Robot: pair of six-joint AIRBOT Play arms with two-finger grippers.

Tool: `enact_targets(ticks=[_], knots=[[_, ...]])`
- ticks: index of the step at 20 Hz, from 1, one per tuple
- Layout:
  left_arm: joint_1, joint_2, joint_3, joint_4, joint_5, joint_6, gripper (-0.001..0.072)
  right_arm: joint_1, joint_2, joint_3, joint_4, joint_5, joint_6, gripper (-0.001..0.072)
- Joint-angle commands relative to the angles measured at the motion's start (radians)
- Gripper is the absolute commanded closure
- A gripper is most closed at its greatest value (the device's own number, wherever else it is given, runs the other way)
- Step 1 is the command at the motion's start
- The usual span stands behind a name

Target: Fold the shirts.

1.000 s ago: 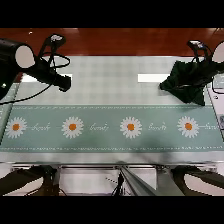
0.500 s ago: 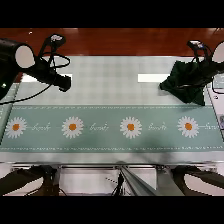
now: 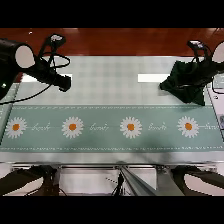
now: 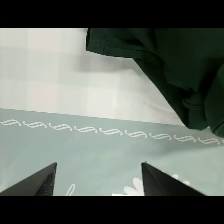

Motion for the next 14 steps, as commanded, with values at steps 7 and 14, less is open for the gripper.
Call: enact_targets(ticks=[7,14], knots=[[-0.001,-0.026,0.0,0.0,0.063,0.0,0.003,0.001,0.0,0.0,-0.012,-0.094,0.001,0.012],[-0.001,-0.071,0.0,0.0,0.125,0.0,0.003,-0.008,-0.009,0.0,-0.421,-0.533,0.135,0.0122]])
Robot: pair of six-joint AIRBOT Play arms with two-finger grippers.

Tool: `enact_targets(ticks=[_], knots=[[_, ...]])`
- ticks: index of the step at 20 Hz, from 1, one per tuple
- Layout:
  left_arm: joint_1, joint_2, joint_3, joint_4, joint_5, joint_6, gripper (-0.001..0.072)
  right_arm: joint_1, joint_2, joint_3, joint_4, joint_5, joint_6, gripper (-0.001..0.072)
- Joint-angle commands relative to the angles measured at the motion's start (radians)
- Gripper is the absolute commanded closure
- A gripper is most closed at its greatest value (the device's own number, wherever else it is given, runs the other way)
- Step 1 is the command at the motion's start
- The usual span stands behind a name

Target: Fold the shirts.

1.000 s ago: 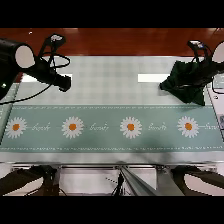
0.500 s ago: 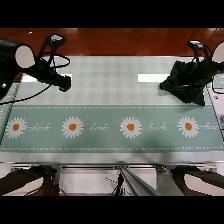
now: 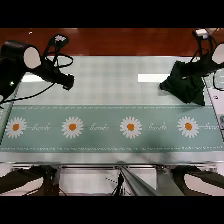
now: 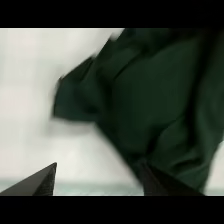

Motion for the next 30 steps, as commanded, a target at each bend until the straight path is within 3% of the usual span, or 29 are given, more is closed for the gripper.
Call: enact_targets(ticks=[1,3,5,10,16,17,19,23,27,30], knots=[[-0.001,-0.024,0.0,0.0,0.037,0.0,0.003,-0.027,-0.02,0.0,-0.317,-0.293,0.199,0.0122],[0.0,-0.034,0.0,0.0,0.031,0.0,0.003,-0.104,-0.062,0.0,-0.317,-0.317,0.304,0.012],[-0.001,-0.036,0.0,0.0,0.016,0.0,0.003,-0.19,-0.122,0.0,-0.198,-0.28,0.304,0.0118],[-0.001,-0.037,0.0,0.0,0.018,0.0,0.003,-0.32,-0.267,0.0,0.262,-0.187,0.087,0.0118],[-0.001,-0.036,0.0,0.0,0.018,0.001,0.003,-0.296,-0.435,0.0,0.422,-0.13,0.036,0.0121],[-0.001,-0.036,0.0,0.0,0.018,0.001,0.003,-0.287,-0.449,0.0,0.425,-0.129,0.035,0.0172],[-0.001,-0.036,0.006,0.0,0.016,0.001,0.003,-0.274,-0.451,0.0,0.412,-0.119,0.021,0.0681],[-0.002,-0.025,0.087,0.0,0.008,0.0,0.0031,-0.273,-0.312,0.014,0.41,-0.121,-0.07,0.0682],[-0.028,0.008,0.278,0.0,-0.017,0.0,0.0031,-0.251,-0.015,0.096,0.476,-0.122,-0.191,0.0682],[-0.078,0.05,0.47,0.0,-0.062,0.0,0.0031,-0.201,0.218,0.134,0.564,-0.169,-0.217,0.0682]])
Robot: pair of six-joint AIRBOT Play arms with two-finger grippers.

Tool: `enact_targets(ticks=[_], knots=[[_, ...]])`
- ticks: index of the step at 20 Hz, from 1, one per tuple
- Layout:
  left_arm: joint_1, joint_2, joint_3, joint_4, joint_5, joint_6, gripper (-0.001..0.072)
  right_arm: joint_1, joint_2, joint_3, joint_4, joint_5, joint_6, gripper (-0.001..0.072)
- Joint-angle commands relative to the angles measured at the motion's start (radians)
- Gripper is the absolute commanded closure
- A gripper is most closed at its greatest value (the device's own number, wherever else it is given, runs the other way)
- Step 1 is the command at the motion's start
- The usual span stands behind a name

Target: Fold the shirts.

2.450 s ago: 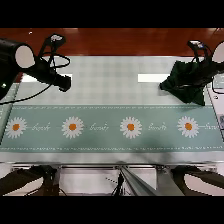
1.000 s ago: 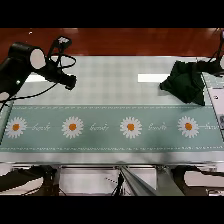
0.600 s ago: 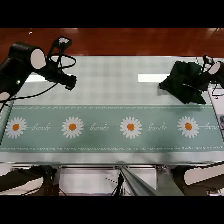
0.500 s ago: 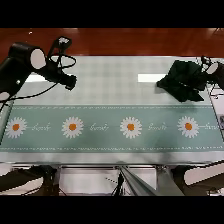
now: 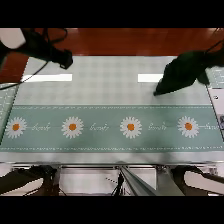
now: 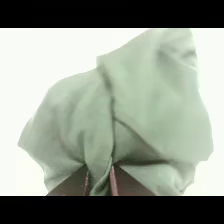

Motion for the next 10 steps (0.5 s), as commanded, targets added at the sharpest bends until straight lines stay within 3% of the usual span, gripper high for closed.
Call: enact_targets(ticks=[1,6,10], knots=[[-0.058,0.053,0.219,0.0,-0.047,0.0,0.0031,0.055,0.273,0.042,0.113,-0.053,-0.055,0.0682],[-0.179,0.198,0.36,0.0,-0.063,-0.013,0.0032,0.188,0.512,0.042,0.238,0.053,-0.027,0.0682],[-0.216,0.244,0.343,0.0,-0.269,-0.116,0.0032,0.374,0.489,0.016,0.235,0.254,0.032,0.0682]])
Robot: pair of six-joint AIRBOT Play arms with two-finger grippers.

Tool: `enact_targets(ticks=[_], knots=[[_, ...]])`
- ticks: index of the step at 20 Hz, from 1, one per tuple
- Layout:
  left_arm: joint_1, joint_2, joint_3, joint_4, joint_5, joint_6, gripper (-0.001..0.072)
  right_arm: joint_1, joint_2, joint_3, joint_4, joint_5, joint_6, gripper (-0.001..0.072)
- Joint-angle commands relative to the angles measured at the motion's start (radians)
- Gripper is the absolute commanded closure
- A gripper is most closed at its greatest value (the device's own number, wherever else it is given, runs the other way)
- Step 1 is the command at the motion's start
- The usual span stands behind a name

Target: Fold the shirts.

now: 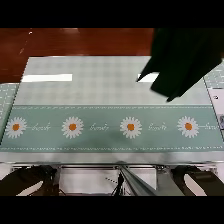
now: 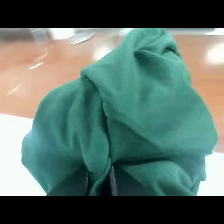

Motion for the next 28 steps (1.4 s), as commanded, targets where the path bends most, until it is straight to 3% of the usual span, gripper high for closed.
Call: enact_targets(ticks=[1,8,9,11,13,14,16,21,23,26,27,28], knots=[[-0.031,0.037,-0.019,0.0,-0.18,-0.057,0.0032,0.174,-0.007,-0.047,0.004,0.146,0.051,0.0682],[-0.031,0.034,-0.417,-0.038,-0.207,-0.058,0.0032,0.531,-0.268,-0.415,-0.227,-0.023,0.198,0.068],[-0.031,0.034,-0.492,-0.068,-0.185,-0.058,0.0032,0.552,-0.312,-0.463,-0.226,-0.061,0.221,0.0631],[-0.031,0.034,-0.639,-0.137,-0.095,-0.058,0.0032,0.568,-0.393,-0.495,-0.223,-0.082,0.226,0.038],[-0.031,0.034,-0.784,-0.219,0.016,-0.058,0.0032,0.553,-0.418,-0.486,-0.22,-0.077,0.222,0.0344],[-0.03,0.034,-0.855,-0.264,0.064,-0.057,0.0031,0.538,-0.407,-0.473,-0.227,-0.069,0.217,0.0344],[-0.029,0.034,-0.983,-0.321,0.119,-0.045,0.0031,0.489,-0.351,-0.428,-0.288,-0.03,0.189,0.0239],[-0.03,0.035,-1.243,-0.48,0.237,0.0,0.0031,0.262,-0.152,-0.4,-0.586,0.083,0.189,0.0214],[-0.03,0.034,-1.324,-0.611,0.325,0.056,0.0031,0.132,-0.13,-0.4,-0.571,0.141,0.161,0.0214],[-0.03,0.024,-1.416,-0.819,0.452,0.169,0.0031,-0.045,-0.131,-0.463,-0.426,0.148,0.076,0.0207],[-0.03,0.013,-1.432,-0.88,0.478,0.211,0.0031,-0.1,-0.132,-0.514,-0.348,0.145,0.046,0.0138],[-0.03,-0.001,-1.441,-0.939,0.495,0.257,0.0031,-0.146,-0.134,-0.572,-0.257,0.146,0.014,0.0117]])
